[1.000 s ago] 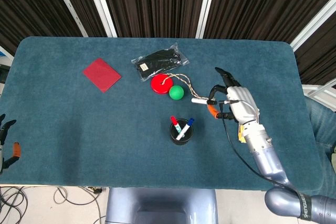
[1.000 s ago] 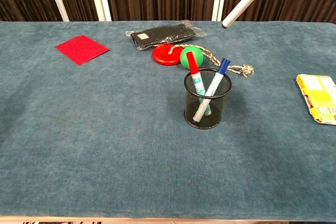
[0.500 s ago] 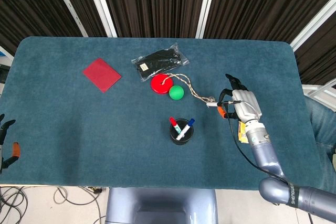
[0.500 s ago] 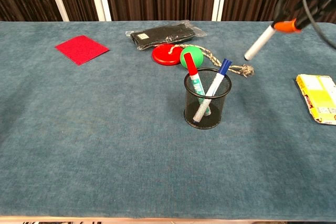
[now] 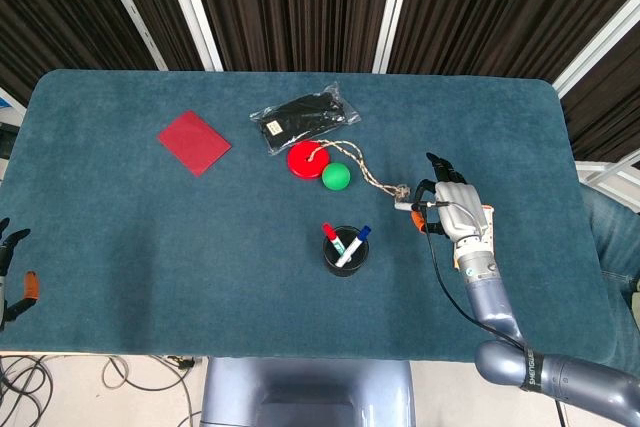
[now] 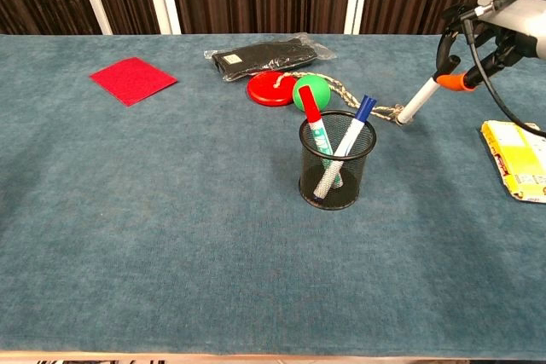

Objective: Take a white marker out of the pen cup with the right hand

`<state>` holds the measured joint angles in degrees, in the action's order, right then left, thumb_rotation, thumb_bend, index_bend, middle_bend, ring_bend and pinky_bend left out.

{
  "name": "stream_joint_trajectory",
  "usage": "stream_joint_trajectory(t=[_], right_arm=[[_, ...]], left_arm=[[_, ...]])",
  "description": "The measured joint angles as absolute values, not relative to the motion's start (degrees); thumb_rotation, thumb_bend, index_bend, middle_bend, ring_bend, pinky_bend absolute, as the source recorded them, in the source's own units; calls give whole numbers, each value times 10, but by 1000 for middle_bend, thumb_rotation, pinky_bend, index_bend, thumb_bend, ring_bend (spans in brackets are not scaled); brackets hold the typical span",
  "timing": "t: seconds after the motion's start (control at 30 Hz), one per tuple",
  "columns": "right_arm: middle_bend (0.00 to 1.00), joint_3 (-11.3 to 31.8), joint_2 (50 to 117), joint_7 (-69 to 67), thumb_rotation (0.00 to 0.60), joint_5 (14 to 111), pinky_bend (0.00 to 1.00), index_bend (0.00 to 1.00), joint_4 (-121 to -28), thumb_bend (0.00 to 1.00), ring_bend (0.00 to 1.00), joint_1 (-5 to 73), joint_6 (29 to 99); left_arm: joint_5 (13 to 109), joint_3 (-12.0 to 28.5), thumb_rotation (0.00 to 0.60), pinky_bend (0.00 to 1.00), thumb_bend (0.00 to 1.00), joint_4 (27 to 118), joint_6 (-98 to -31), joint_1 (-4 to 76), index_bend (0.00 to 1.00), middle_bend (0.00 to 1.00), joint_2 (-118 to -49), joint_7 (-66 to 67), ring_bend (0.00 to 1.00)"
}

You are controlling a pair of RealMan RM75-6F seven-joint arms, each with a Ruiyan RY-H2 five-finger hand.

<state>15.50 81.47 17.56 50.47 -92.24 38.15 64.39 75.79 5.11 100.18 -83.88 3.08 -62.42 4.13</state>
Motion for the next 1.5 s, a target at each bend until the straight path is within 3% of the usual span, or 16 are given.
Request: stream_joint_trajectory(t=[0.23,0.47,0.87,1.07,1.27,1.5], right_arm=[[0,141,812,194,600,497,174,369,-933,410,1,377,639],[0,127,791,217,600,476,174,140,-977,318,0,375,620],[0,130,735,212,600,497,174,90,-1063,294,0,360,645],[0,123,725,230,600,546,174,32,-1064,291,0,337,722],[0,91,697,197,600,632,173,0,-1069,210,0,269,807],[0,26,687,171,600,755,173,0,-1026,201,0,185,902]], left_arm=[[753,53,600,18,542,1004,-839,31,161,0,-624,42,0],[755,52,600,18,542,1007,-840,30,162,0,-623,43,0],[751,53,600,18,542,1008,-839,30,162,0,-622,43,0],[750,54,600,18,542,1007,-839,31,161,0,-622,45,0],[753,54,600,18,542,1006,-843,30,161,0,-624,47,0],[757,51,600,17,542,1006,-844,30,161,0,-625,53,0]])
